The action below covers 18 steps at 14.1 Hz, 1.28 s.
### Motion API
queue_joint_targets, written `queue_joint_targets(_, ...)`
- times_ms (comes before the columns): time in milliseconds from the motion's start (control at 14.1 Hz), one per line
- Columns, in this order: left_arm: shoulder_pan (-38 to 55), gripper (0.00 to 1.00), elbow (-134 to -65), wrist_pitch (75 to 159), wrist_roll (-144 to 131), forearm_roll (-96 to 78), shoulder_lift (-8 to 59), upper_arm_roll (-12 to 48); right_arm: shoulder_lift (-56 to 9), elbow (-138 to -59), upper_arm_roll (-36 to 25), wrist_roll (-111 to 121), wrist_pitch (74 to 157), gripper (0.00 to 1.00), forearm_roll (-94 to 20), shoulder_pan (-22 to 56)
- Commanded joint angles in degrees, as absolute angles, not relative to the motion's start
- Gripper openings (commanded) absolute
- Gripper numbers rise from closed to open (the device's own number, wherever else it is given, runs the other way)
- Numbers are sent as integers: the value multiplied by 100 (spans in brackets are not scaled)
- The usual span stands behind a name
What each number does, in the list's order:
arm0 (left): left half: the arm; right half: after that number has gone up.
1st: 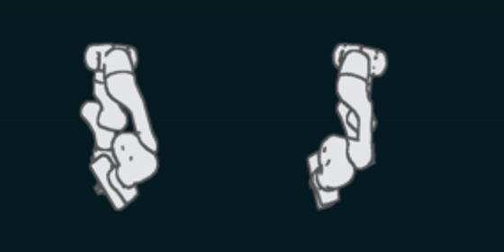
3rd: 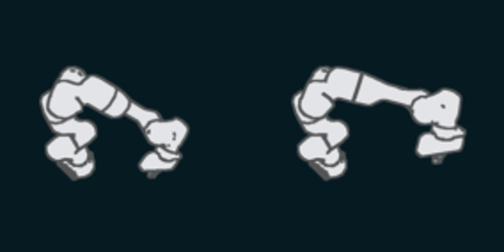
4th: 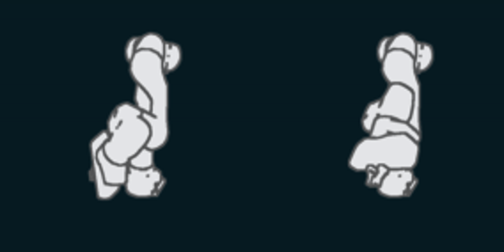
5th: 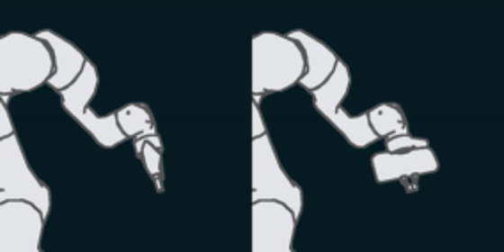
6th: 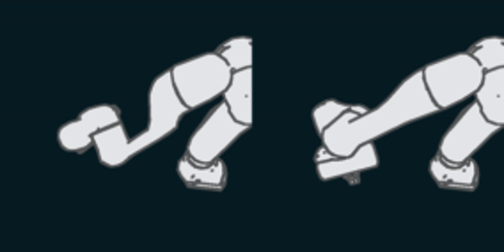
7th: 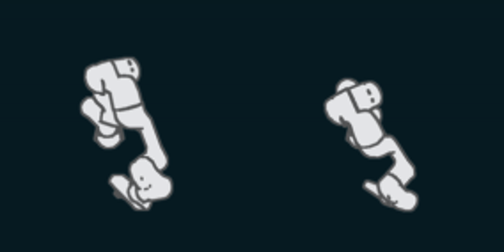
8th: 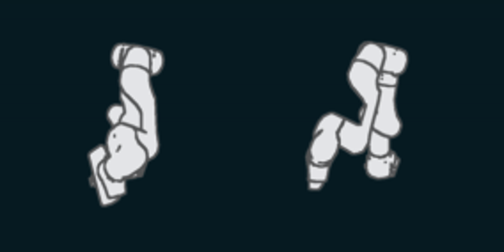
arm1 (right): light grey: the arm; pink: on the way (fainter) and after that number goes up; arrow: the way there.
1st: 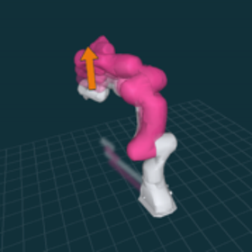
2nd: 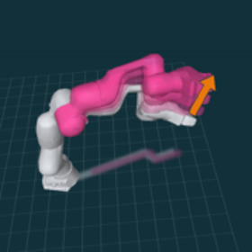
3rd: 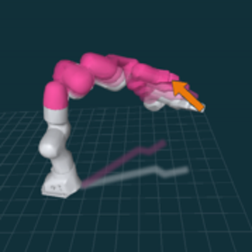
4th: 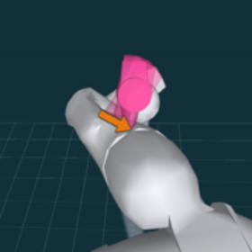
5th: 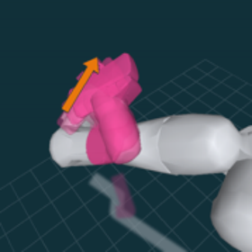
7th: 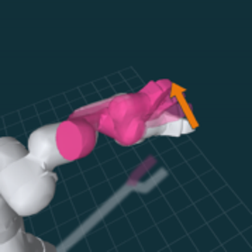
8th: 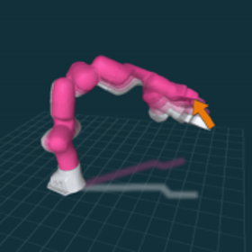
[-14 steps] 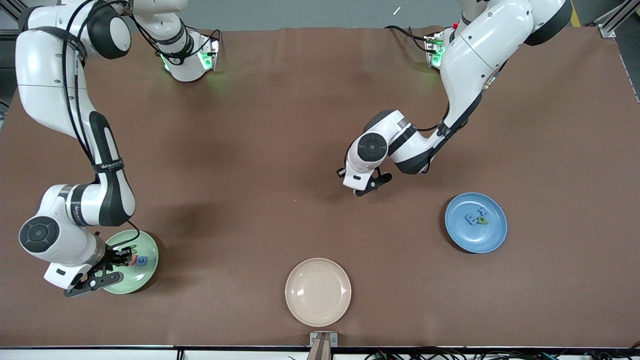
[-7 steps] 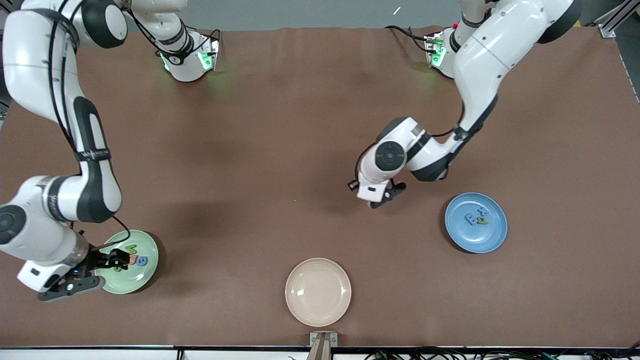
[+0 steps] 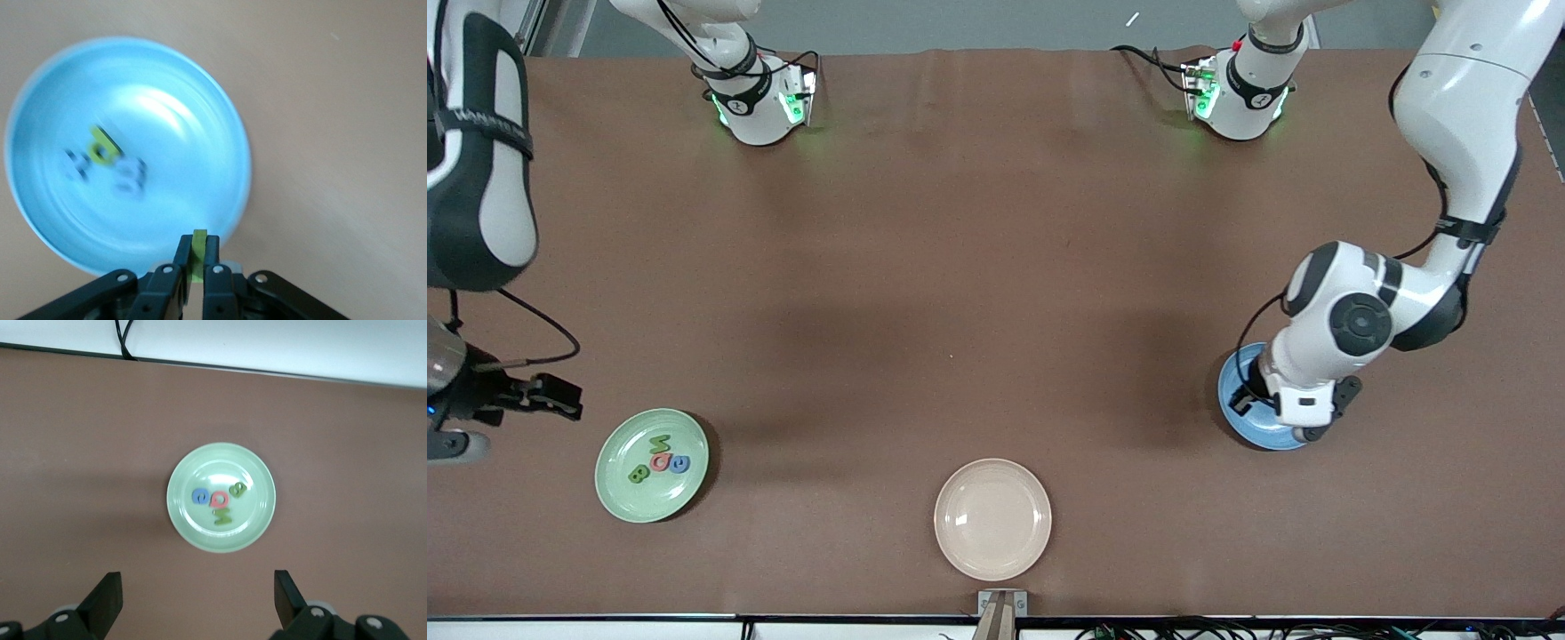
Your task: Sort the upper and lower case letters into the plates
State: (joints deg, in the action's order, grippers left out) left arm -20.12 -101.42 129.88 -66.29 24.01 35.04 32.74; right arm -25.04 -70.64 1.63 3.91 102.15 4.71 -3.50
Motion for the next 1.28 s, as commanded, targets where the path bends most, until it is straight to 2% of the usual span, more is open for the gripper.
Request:
queue_joint_targets(0,-2118,45,-10239,12973,-6486,2540,3577,3340,-1734,-7400,167,-34,9819,100,396,-255)
queue_joint_targets(71,-2136,94,-10239,12964,-6512,2540,3542,3340,-1549,-7400,167,-53,9609,100,387,-255)
queue_joint_targets(142,-2197,100,-10231,12929,-6504,2549,3472,3349,-1364,-7435,158,-61,9459,100,387,-220)
queue_joint_targets(356,-2215,100,-10021,12246,-5744,2549,2859,3375,-461,-8240,176,-62,9438,100,230,-281)
queue_joint_targets(712,-2285,100,-8458,10182,-3817,2470,2040,3506,710,-9956,184,-53,10264,100,44,-474)
queue_joint_targets(925,-2311,100,-7893,9222,-2773,2339,1619,3586,800,-10099,185,8,10266,100,44,-466)
queue_joint_targets(1139,-2417,100,-7936,9018,-1786,1873,977,3498,774,-9985,176,-70,10152,100,44,-369)
queue_joint_targets(1210,-2278,100,-7945,8878,-1645,1707,828,3263,765,-9889,176,-79,10021,100,44,-334)
